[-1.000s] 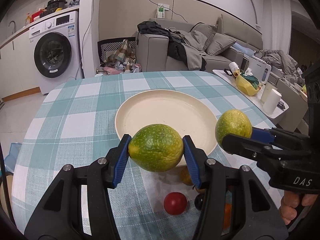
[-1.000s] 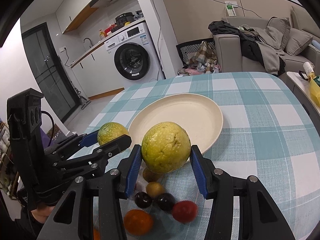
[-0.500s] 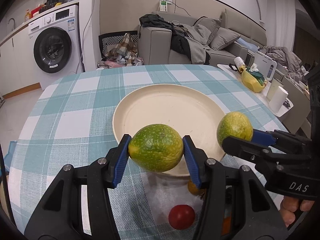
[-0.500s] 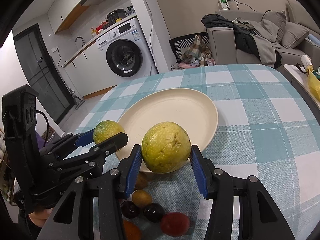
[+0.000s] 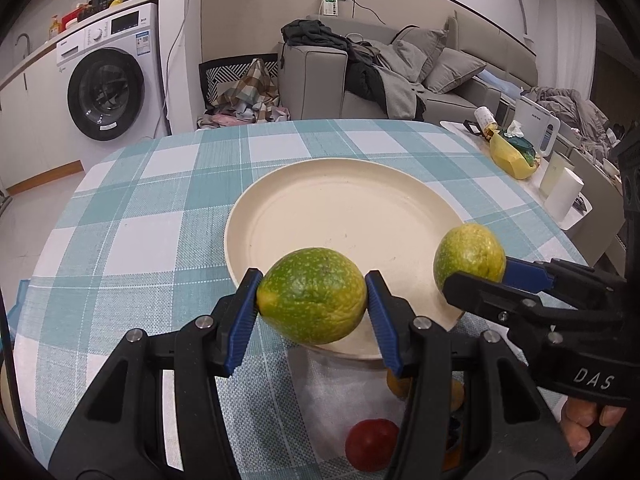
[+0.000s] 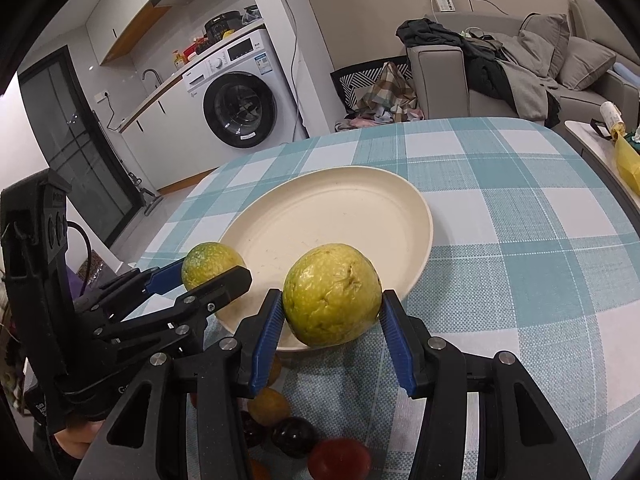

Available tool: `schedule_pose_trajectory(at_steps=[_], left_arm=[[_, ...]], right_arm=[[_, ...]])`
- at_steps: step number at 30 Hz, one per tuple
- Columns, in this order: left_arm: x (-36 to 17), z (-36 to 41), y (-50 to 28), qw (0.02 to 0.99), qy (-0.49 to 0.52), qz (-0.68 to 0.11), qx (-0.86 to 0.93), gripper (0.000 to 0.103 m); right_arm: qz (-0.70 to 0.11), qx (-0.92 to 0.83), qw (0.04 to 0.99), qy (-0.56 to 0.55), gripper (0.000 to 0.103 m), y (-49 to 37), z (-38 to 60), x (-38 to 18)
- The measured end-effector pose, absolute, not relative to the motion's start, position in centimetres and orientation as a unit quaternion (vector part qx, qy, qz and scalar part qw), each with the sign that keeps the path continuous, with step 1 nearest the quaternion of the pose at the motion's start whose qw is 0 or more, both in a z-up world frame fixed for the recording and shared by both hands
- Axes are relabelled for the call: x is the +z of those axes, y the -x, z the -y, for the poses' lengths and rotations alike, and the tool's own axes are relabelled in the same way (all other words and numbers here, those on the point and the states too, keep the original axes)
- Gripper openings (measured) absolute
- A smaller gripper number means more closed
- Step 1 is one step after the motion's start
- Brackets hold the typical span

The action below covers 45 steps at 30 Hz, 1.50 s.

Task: Organize fruits
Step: 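Carry the green citrus and yellow fruit onto the cream plate and open both grippers, then pull both open grippers back from the plate toward the remaining fruit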

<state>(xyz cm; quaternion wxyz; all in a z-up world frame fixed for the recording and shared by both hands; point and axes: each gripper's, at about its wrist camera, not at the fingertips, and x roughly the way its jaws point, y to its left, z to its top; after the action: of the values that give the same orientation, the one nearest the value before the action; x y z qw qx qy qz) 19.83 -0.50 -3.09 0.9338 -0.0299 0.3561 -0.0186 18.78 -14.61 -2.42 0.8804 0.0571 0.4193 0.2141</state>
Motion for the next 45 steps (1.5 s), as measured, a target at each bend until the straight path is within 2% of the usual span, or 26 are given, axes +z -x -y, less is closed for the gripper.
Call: schedule_pose_trajectory(at_steps=[17,19,20,21,22,23,24,27,29,32,45], left_arm=[[-3.5,0.9,-20.1,0.930,0.021,-0.365,-0.020,0.050],[-3.1,0.8,-19.6,0.932,0.023,-0.361,-0.021,0.050],[-2.9,0.7,-19.4,0.932,0.023,-0.360,-0.020,0.053],[-2.6,0.6,-19.1,0.933,0.023,-0.358,-0.018,0.060],[-2.3,0.5,-18.7,0.935,0.025,-0.354,-0.014,0.066],[-1.9,0.4,-18.3,0.938,0.028,-0.346,-0.011,0.077],[-1.5,0.3,-17.9,0.940,0.030,-0.339,-0.007,0.085],[-0.3,0.4,-16.6,0.946,0.028,-0.323,-0.003,0.086],[0.2,0.6,-15.8,0.947,0.022,-0.320,-0.003,0.090],[0.7,1.2,-14.7,0.949,0.014,-0.316,-0.006,0.102],[1.5,3.0,-9.9,0.945,-0.002,-0.326,-0.003,0.102]], right_arm=[[-0.408,0.204,0.889,-0.038,0.050,-18.8,14.6,-2.1],[-0.401,0.198,0.894,-0.035,0.054,-18.5,14.8,-1.4],[-0.397,0.197,0.896,-0.038,0.063,-18.3,15.0,-1.1],[-0.393,0.197,0.897,-0.042,0.068,-18.0,15.3,-0.7],[-0.389,0.200,0.898,-0.046,0.079,-17.7,15.5,-0.4],[-0.383,0.202,0.900,-0.048,0.084,-17.4,15.8,-0.1],[-0.378,0.202,0.902,-0.046,0.085,-17.1,16.0,0.2],[-0.373,0.204,0.904,-0.043,0.091,-16.4,16.5,0.7],[-0.374,0.208,0.903,-0.045,0.100,-16.2,16.7,0.7],[-0.376,0.205,0.903,-0.036,0.103,-15.8,16.9,0.7],[-0.387,0.186,0.903,-0.028,0.103,-14.1,19.2,1.9]])
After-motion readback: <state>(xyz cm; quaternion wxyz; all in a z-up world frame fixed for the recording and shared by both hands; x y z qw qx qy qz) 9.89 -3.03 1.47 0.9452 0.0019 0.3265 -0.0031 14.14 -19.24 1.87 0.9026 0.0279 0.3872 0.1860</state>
